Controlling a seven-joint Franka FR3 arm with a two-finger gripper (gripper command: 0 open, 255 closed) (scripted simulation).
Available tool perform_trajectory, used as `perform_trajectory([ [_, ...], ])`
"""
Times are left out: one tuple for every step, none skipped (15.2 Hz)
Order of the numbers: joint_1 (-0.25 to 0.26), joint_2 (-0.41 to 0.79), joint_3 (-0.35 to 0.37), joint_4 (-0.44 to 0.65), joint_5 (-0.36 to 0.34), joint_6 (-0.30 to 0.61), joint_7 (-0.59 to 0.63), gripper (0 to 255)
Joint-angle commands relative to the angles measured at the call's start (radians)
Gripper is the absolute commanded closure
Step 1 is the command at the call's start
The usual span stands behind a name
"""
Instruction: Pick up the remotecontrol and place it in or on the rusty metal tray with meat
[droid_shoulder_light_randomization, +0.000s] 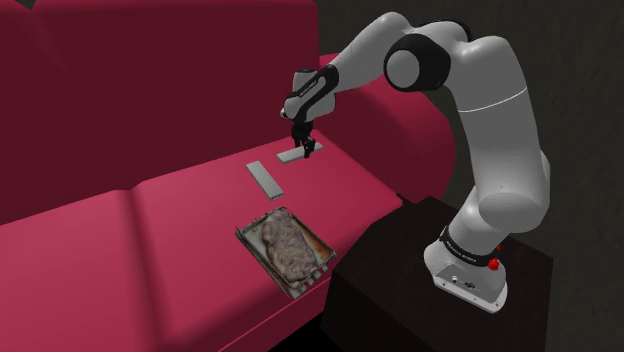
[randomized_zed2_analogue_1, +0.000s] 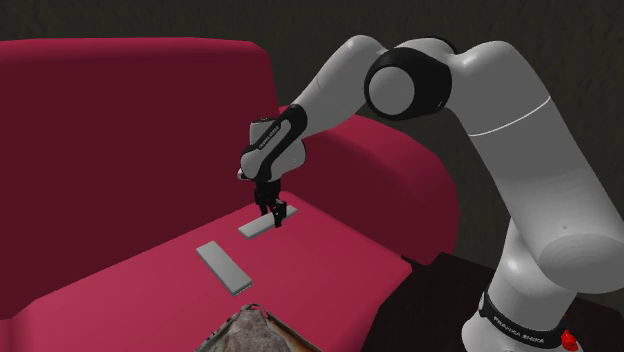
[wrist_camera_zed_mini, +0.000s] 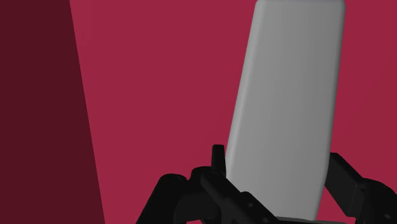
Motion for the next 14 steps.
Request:
perform_trajectory([
  [0.002, -0.016, -0.003, -0.003, -0.003, -0.013, 0.002, 255],
  [0.004, -0.026, -0.005, -0.004, -0.005, -0.021, 0.003, 255],
  [0.005, -0.035, -0.006, -0.005, -0.008, -0.030, 0.005, 255],
  [0.006, -0.044, -0.008, -0.005, -0.010, -0.039, 0.006, 255],
  [0.007, -0.053, -0.010, -0.005, -0.012, -0.048, 0.008, 255],
  [0.008, -0.063, -0.012, -0.005, -0.014, -0.057, 0.009, 255],
  [0.010, -0.071, -0.013, -0.005, -0.016, -0.066, 0.010, 255],
  [0.011, -0.080, -0.015, -0.004, -0.018, -0.075, 0.012, 255],
  [0.012, -0.089, -0.016, -0.004, -0.021, -0.084, 0.013, 255],
  [0.013, -0.098, -0.018, -0.003, -0.023, -0.094, 0.014, 255],
  [0.014, -0.106, -0.019, -0.002, -0.025, -0.103, 0.016, 255],
  [0.015, -0.114, -0.021, 0.000, -0.027, -0.113, 0.017, 255],
  [0.016, -0.122, -0.022, 0.001, -0.029, -0.122, 0.019, 255],
  [0.017, -0.130, -0.024, 0.003, -0.031, -0.132, 0.020, 255],
])
